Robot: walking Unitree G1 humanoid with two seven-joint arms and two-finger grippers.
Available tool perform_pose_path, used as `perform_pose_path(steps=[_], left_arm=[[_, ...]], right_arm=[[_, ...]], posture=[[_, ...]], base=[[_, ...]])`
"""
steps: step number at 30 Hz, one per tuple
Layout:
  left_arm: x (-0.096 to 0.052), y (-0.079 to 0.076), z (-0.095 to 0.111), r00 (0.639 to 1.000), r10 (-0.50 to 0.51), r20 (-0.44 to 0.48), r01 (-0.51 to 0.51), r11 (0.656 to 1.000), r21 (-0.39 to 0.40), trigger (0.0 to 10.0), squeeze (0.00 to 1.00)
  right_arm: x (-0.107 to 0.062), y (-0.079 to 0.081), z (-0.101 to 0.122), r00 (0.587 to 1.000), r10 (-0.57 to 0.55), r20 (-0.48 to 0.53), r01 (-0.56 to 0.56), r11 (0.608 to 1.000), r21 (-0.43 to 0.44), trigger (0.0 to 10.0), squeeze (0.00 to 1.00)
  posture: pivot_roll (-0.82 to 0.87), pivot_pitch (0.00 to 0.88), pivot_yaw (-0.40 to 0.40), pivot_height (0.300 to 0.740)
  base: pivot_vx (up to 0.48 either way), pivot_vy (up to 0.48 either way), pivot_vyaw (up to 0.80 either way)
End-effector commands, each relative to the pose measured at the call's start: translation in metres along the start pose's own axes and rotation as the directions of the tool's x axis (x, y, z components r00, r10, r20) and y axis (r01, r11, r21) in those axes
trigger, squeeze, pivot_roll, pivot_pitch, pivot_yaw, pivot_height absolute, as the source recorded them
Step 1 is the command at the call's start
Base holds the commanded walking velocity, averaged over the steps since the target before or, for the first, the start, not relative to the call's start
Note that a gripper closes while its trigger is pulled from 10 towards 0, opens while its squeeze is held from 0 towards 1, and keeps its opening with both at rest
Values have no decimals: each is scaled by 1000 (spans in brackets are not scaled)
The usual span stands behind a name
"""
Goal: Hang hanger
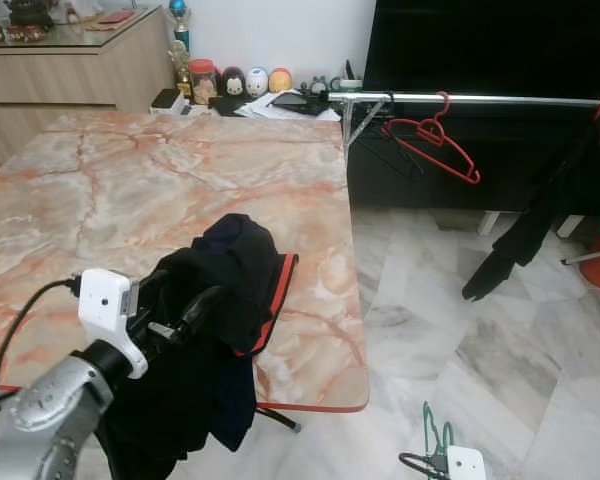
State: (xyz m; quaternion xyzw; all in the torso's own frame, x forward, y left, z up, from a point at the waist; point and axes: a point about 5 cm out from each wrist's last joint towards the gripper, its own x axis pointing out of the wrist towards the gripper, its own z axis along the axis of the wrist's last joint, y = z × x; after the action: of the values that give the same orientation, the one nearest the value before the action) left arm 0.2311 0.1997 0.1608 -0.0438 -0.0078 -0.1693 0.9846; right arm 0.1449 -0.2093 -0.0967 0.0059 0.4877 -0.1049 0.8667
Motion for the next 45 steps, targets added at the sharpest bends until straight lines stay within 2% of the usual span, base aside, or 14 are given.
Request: perform_pose_path(steps=[1, 3, 4, 6, 10, 17, 23, 30, 45], left_arm=[[2, 2, -2, 997, 70, 19, -70, 998, 11, 10000, 0], [6, 1, -6, 988, 148, 37, -150, 987, 53, 10000, 0], [9, 3, -8, 969, 234, 72, -242, 962, 128, 10000, 0], [10, 3, -5, 947, 294, 129, -316, 927, 201, 10000, 0], [11, -5, -8, 948, 287, 139, -306, 942, 140, 10000, 0], [11, -9, -22, 945, 304, 118, -321, 932, 170, 10000, 0], [15, -15, -24, 951, 286, 115, -304, 934, 186, 10000, 0], [19, -20, -24, 956, 265, 126, -286, 934, 212, 10000, 0], [21, -19, -21, 956, 255, 144, -283, 930, 235, 10000, 0]], right_arm=[[0, -2, 1, 1000, -5, 6, 5, 1000, -4, 10000, 0], [0, -2, 1, 1000, -4, 6, 5, 1000, -4, 10000, 0], [0, -2, 1, 1000, -5, 7, 5, 1000, -3, 10000, 0], [0, -3, 1, 1000, -7, 8, 7, 1000, 0, 10000, 0], [0, -3, 1, 1000, -10, 8, 10, 1000, 3, 10000, 0], [0, -4, 0, 1000, -8, 7, 8, 1000, -2, 10000, 0], [0, -4, -1, 1000, -10, 4, 10, 1000, -5, 10000, 0], [-1, -3, -2, 1000, -7, 2, 7, 1000, -5, 10000, 0], [-1, -2, -4, 1000, -6, -2, 6, 1000, -9, 10000, 0]], posture=[[166, 0, -42, 740], [162, 0, -45, 740], [156, 0, -45, 740], [153, 0, -46, 740], [156, 0, -50, 740], [156, 0, -52, 740], [153, 0, -54, 740], [150, 0, -51, 740], [157, 0, -47, 740]], base=[[0, 0, 0], [0, 0, 0], [0, 0, 0], [0, 0, 0], [0, 0, 0], [0, 0, 0], [0, 0, 0], [0, -345, 0], [0, -410, 0]])
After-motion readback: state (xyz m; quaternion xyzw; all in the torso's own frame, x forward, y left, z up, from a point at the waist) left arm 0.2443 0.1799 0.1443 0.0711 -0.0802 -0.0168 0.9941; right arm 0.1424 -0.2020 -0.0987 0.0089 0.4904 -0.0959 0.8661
